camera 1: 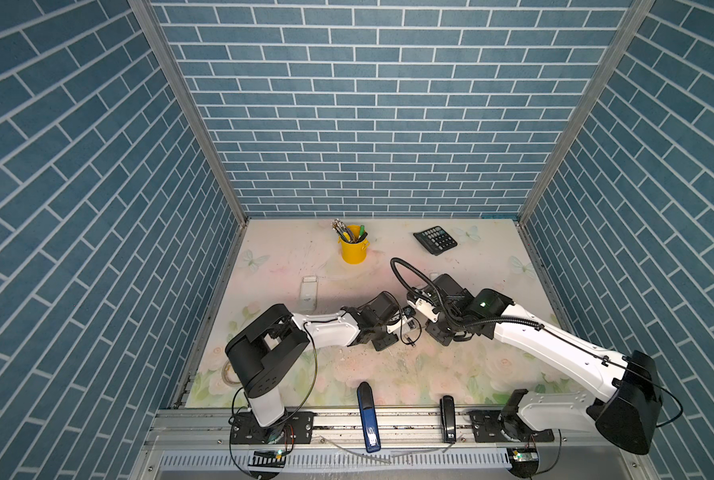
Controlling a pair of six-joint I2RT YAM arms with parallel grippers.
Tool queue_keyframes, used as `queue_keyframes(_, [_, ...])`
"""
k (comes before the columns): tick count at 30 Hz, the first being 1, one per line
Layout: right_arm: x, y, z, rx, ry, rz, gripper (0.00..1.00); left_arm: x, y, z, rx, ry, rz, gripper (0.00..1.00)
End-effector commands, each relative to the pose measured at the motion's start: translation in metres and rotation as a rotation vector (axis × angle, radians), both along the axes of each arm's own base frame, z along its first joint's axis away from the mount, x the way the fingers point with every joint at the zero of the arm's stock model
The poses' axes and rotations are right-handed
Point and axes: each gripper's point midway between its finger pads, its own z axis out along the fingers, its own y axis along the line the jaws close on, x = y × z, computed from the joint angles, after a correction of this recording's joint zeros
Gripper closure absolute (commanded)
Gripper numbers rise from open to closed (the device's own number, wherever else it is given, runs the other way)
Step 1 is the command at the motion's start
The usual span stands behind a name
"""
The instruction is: Unload the batteries from the remote control
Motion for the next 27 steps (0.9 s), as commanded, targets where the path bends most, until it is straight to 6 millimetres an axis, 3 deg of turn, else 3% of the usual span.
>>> queue_keyframes(1, [0.0016,0.0005,0.0084,0.023,-0.02,-0.005,1.0,-0.0242,0.0269,-0.0363,0.145,0.097,-0.021,0.94])
queue_keyframes(27, [0.0059,0.0083,0.0096,0.035,-0.028,0.017,1.0,-0.0241,0.0268,-0.0363,0.144,0.096,-0.022,0.94])
